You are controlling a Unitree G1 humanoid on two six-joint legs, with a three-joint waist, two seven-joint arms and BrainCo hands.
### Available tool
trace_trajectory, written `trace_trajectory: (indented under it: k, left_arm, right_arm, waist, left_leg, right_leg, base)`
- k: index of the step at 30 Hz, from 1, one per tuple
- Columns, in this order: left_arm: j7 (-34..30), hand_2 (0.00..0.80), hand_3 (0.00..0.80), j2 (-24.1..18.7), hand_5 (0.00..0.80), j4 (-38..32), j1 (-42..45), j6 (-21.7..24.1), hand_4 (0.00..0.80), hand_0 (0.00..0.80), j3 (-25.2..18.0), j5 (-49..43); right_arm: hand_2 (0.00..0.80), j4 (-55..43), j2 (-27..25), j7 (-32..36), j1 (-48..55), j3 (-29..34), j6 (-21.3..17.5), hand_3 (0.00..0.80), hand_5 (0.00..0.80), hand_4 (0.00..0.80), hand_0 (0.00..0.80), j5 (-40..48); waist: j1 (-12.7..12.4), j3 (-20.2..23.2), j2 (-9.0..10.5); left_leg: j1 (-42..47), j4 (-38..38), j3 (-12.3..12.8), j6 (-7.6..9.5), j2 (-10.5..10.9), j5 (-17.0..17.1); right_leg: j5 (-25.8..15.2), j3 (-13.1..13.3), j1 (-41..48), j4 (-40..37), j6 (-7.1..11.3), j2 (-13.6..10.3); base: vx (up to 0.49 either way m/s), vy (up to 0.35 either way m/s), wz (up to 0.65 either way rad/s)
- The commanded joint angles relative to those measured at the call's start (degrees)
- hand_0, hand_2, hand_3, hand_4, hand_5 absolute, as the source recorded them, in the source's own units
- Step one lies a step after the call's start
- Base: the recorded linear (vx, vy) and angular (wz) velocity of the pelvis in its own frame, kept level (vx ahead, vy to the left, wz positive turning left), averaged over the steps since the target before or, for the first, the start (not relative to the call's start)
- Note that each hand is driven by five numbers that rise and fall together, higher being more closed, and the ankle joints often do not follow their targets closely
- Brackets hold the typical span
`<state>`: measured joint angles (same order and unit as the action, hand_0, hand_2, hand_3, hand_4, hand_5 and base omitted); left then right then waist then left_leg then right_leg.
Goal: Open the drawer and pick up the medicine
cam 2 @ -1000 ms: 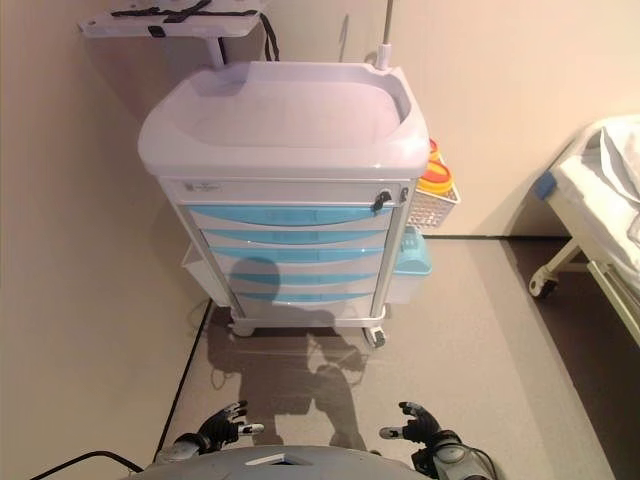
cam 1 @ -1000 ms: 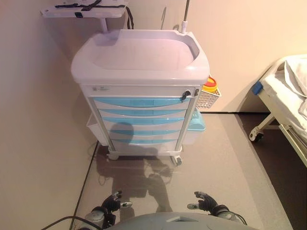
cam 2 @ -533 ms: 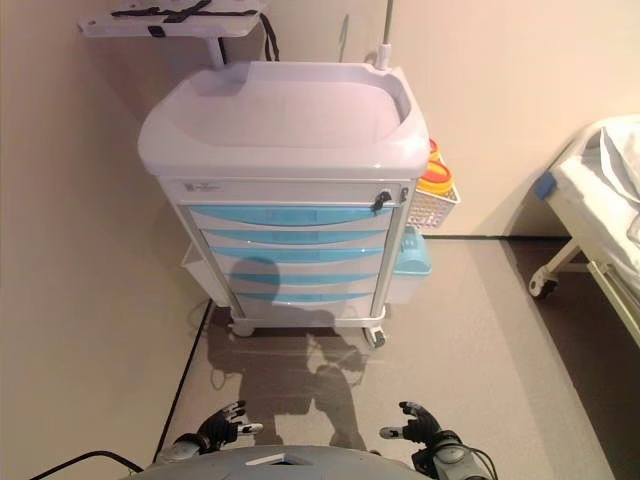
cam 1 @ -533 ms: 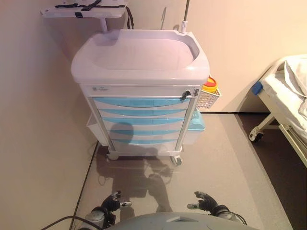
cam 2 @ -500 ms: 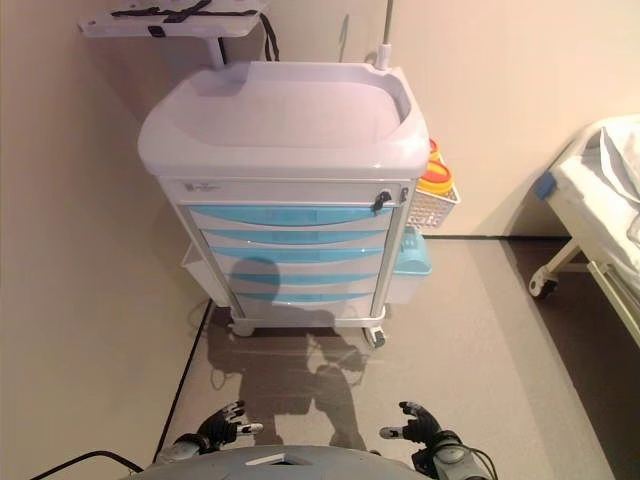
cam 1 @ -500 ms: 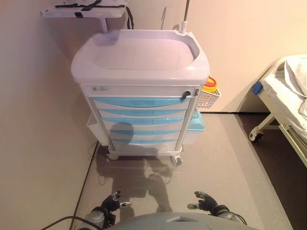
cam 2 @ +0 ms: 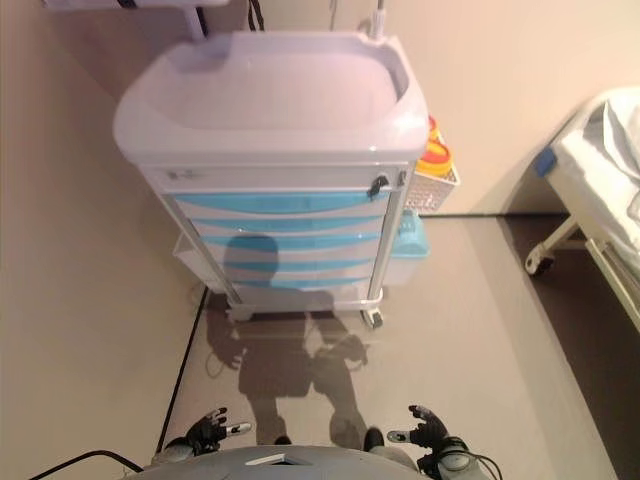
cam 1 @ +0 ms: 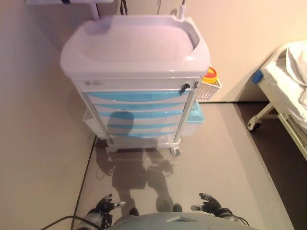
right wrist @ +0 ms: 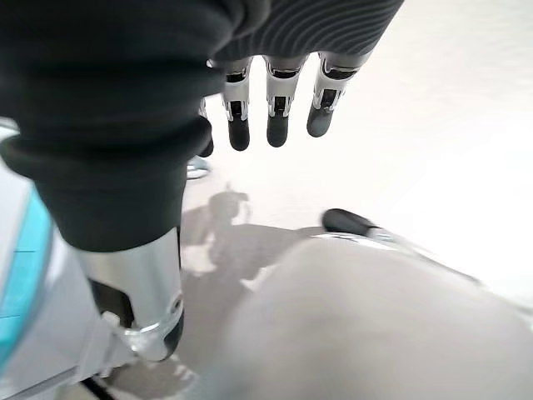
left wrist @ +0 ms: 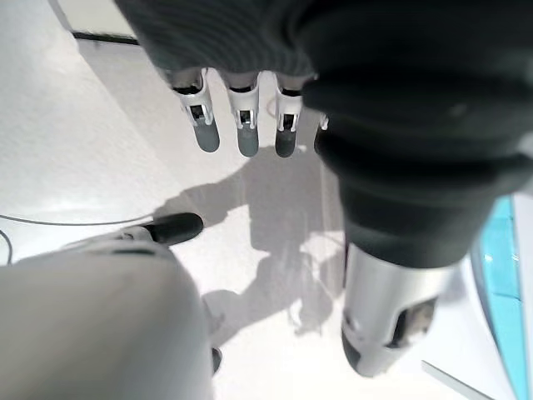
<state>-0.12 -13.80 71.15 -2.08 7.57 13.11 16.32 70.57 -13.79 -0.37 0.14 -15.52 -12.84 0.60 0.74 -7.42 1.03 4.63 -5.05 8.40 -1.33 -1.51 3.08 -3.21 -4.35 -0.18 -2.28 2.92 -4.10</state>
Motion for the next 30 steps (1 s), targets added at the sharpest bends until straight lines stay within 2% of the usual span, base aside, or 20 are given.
trace_trajectory:
  k: [1, 9, 14, 19, 20, 24, 30]
  left_arm:
    - [1.62, 0.0, 0.0, -0.5, 0.0, 1.77, -6.01, 2.39, 0.0, 0.0, -3.1, 3.95]
    - [2.93, 0.0, 0.0, -1.08, 0.0, -3.93, -14.85, 8.26, 0.0, 0.0, -3.69, 12.09]
    - [2.24, 0.0, 0.0, -1.73, 0.0, -6.64, -20.42, 11.84, 0.0, 0.0, -4.21, 17.89]
    - [-6.18, 0.0, 0.0, -4.0, 0.0, -11.6, -27.19, 14.19, 0.0, 0.0, -5.48, 31.54]
    - [-7.54, 0.0, 0.0, -4.68, 0.0, -13.33, -28.74, 14.04, 0.0, 0.0, -5.53, 35.03]
    - [-13.31, 0.0, 0.0, -6.97, 0.0, -18.3, -33.96, 14.23, 0.0, 0.0, -6.9, 46.97]
    - [-21.84, 0.0, 0.0, -10.49, 0.0, -19.59, -41.06, 15.25, 0.0, 0.0, -8.83, 58.38]
  right_arm:
    - [0.0, -1.56, -1.37, -1.33, -5.19, -1.03, -2.49, 0.0, 0.0, 0.0, 0.0, 1.86]
    - [0.0, -3.61, -3.36, -3.25, -8.66, -0.81, -3.53, 0.0, 0.0, 0.0, 0.0, 4.94]
    - [0.0, -4.87, -3.82, -3.74, -9.48, -1.49, -3.37, 0.0, 0.0, 0.0, 0.0, 6.24]
    - [0.0, -6.08, -4.45, -3.99, -10.2, -2.65, -3.21, 0.0, 0.0, 0.0, 0.0, 8.11]
    - [0.0, -6.23, -4.63, -3.92, -10.2, -2.75, -3.34, 0.0, 0.0, 0.0, 0.0, 8.46]
    - [0.0, -6.64, -5.14, -3.7, -10.14, -3.02, -3.68, 0.0, 0.0, 0.0, 0.0, 9.86]
    - [0.0, -6.99, -5.6, -3.63, -9.73, -4.02, -4.09, 0.0, 0.0, 0.0, 0.0, 10.82]
  waist:
    - [2.22, -6.2, -0.32]
    - [4.35, -14.44, 0.45]
    - [5.84, -17.44, 1.64]
    - [7.35, -19.73, 3.24]
    - [7.56, -20.09, 3.09]
    - [8.34, -21.12, 4.06]
    - [9.52, -22.09, 5.73]
  left_leg:
    - [-4.85, 7.21, -1.43, 4.95, 4.64, -8.12]
    - [-14.99, 16.84, 3.01, 5.83, 4.54, -10.01]
    - [-19.97, 22.76, 4.71, 6.27, 3.71, -11.95]
    - [-23.95, 26.92, 5.9, 6.32, 2.49, -13.51]
    - [-24.15, 28.11, 5.35, 6.13, 2.17, -15.72]
    - [-26.17, 30.69, 5.75, 6.18, 1.62, -17.15]
    - [-28.4, 33.81, 6.27, 6.0, 0.44, -18.89]
  right_leg:
    - [4.39, -1.26, -4.27, 8.19, 0.85, 0.21]
    - [2.88, 2.89, -13.65, 12.58, 1.29, -1.1]
    - [2.7, 4.43, -18.38, 15.67, 1.46, -1.1]
    - [2.16, 5.66, -22.54, 17.54, 1.39, -0.39]
    - [3.58, 5.87, -22.76, 18.42, 1.75, 0.05]
    - [3.18, 6.26, -24.76, 19.23, 1.77, 0.55]
    - [2.23, 6.69, -26.57, 19.12, 1.84, 0.93]
  base:
    - [-0.147, 0.095, -0.39]
    - [-0.137, 0.083, -0.3]
    - [-0.08, 0.04, -0.25]
    - [-0.036, 0.02, -0.21]
    - [0.048, 0.037, -0.17]
    - [-0.007, 0.01, -0.13]
    - [-0.004, -0.002, -0.13]
